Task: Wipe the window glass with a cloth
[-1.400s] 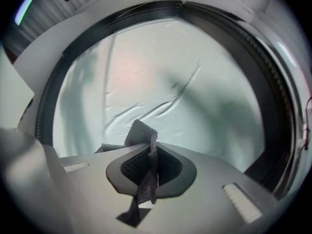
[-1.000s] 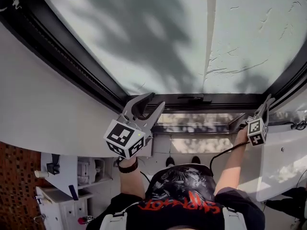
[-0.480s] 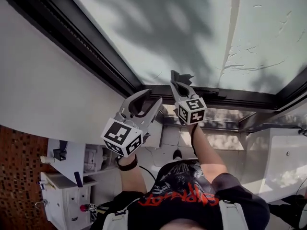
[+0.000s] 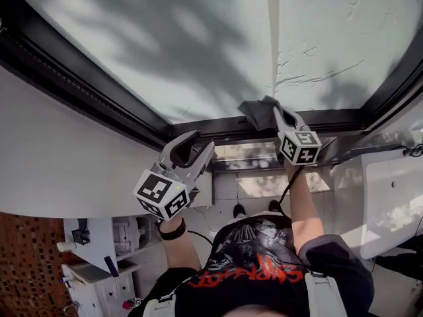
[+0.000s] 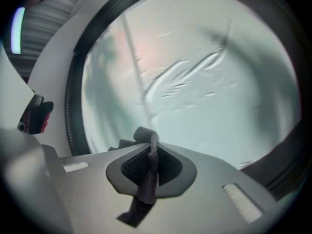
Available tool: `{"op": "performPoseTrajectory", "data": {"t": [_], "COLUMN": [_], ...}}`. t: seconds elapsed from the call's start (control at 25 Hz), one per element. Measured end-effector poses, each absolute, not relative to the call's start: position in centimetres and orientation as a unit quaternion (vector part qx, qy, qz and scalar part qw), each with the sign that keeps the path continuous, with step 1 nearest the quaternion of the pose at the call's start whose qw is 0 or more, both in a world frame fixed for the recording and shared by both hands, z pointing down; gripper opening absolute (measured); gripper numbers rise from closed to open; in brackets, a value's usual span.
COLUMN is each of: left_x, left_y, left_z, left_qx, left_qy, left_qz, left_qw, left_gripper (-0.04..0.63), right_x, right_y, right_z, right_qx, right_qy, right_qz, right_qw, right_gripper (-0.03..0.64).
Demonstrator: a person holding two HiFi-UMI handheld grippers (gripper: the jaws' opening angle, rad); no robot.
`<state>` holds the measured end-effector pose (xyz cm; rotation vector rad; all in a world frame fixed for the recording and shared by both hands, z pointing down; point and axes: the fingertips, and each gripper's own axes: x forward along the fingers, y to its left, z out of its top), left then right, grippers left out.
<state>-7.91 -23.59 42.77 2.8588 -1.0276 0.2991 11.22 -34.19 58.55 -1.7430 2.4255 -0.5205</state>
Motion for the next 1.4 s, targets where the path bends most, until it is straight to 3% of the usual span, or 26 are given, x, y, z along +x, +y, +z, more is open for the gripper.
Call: {"op": "performPoseTrajectory", "data": {"t": [0.16, 0.28, 0.36, 0.44, 0.6, 0.84, 0.96, 1.12, 1.4], "left_x": [-4.5, -3.2, -3.2, -3.9, -5.1, -9.9, -14.1, -18.6, -18.8], "left_y": [-23.8, -23.4, -23.4, -23.7, -23.6, -22.4, -22.1, -21.8, -21.3], "left_z": [44.1, 44.1, 44.3, 44.7, 44.7, 44.4, 44.6, 45.0, 46.6], "left_qx": [0.944, 0.948, 0.948, 0.945, 0.943, 0.931, 0.920, 0.904, 0.911], "left_qy": [-0.308, -0.295, -0.296, -0.303, -0.314, -0.352, -0.379, -0.418, -0.399], "left_qz": [0.106, 0.103, 0.103, 0.103, 0.094, 0.079, 0.068, 0.058, 0.062], "left_qw": [0.055, 0.056, 0.056, 0.060, 0.062, 0.061, 0.071, 0.072, 0.078], "left_gripper": [0.144, 0.144, 0.144, 0.144, 0.144, 0.144, 0.144, 0.144, 0.146], "right_x": [28.6, 41.2, 46.7, 47.6, 38.7, 10.3, 0.6, -5.5, -6.3], "right_y": [-31.1, -26.2, -23.3, -22.4, -25.6, -28.8, -27.1, -25.9, -26.0], "right_z": [61.8, 62.7, 61.5, 59.4, 54.1, 47.0, 44.5, 42.8, 42.3], "right_qx": [-0.691, -0.778, -0.821, -0.829, -0.775, -0.518, -0.433, -0.411, -0.435], "right_qy": [0.692, 0.574, 0.508, 0.503, 0.596, 0.827, 0.879, 0.901, 0.893], "right_qz": [-0.201, -0.236, -0.225, -0.192, -0.127, -0.108, -0.086, -0.019, 0.000], "right_qw": [0.054, 0.095, 0.127, 0.147, 0.165, 0.191, 0.179, 0.135, 0.116], "right_gripper": [0.018, 0.018, 0.018, 0.018, 0.018, 0.018, 0.018, 0.017, 0.015]}}
